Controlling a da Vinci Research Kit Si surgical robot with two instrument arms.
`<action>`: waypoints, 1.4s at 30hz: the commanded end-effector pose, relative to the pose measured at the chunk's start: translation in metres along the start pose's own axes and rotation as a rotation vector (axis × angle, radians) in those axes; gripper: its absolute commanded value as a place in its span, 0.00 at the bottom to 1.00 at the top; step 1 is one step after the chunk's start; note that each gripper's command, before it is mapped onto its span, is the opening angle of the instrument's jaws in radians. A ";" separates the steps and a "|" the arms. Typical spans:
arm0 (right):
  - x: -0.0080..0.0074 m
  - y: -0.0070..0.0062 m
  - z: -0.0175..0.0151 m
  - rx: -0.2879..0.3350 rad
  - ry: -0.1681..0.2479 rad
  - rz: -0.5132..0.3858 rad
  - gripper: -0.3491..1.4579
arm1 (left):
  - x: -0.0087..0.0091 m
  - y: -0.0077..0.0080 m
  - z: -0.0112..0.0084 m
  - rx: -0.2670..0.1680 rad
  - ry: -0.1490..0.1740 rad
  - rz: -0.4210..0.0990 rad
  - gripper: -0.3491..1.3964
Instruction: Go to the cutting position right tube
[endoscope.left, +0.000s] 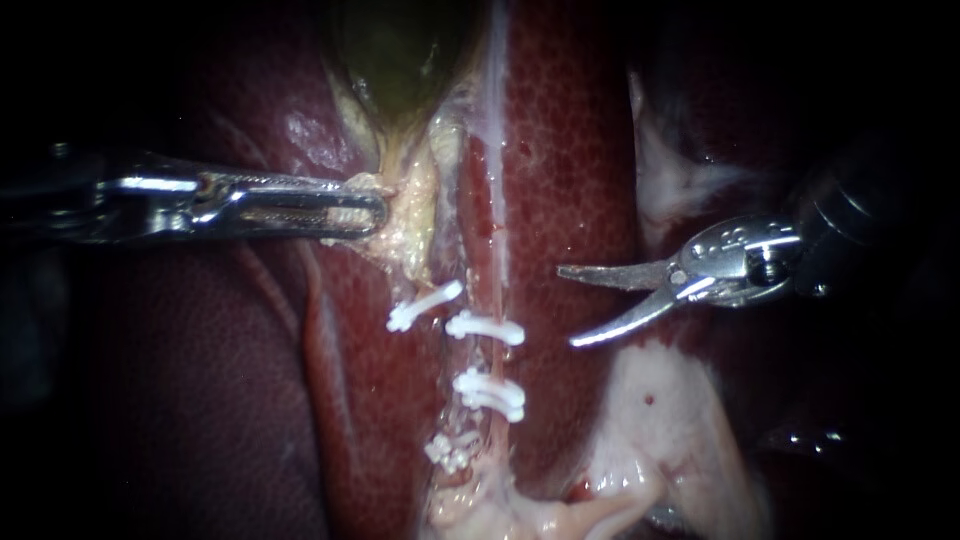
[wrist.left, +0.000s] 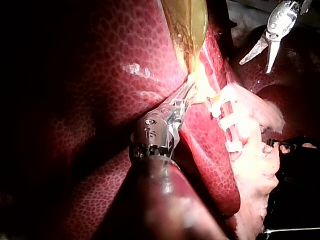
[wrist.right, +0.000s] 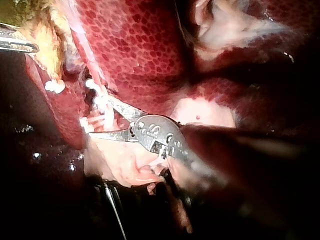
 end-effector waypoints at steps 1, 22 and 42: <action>0.0000 0.0000 0.0000 0.000 0.000 0.000 0.98 | 0.0000 0.0000 0.0000 0.001 0.001 0.000 0.00; -0.0002 0.0001 0.0001 -0.001 0.000 0.000 0.98 | -0.0069 0.0027 -0.0087 -0.038 -0.050 -0.021 0.00; -0.0070 0.0005 0.0053 0.007 -0.054 0.055 0.98 | -0.0067 0.0027 -0.0089 -0.039 -0.053 -0.021 0.00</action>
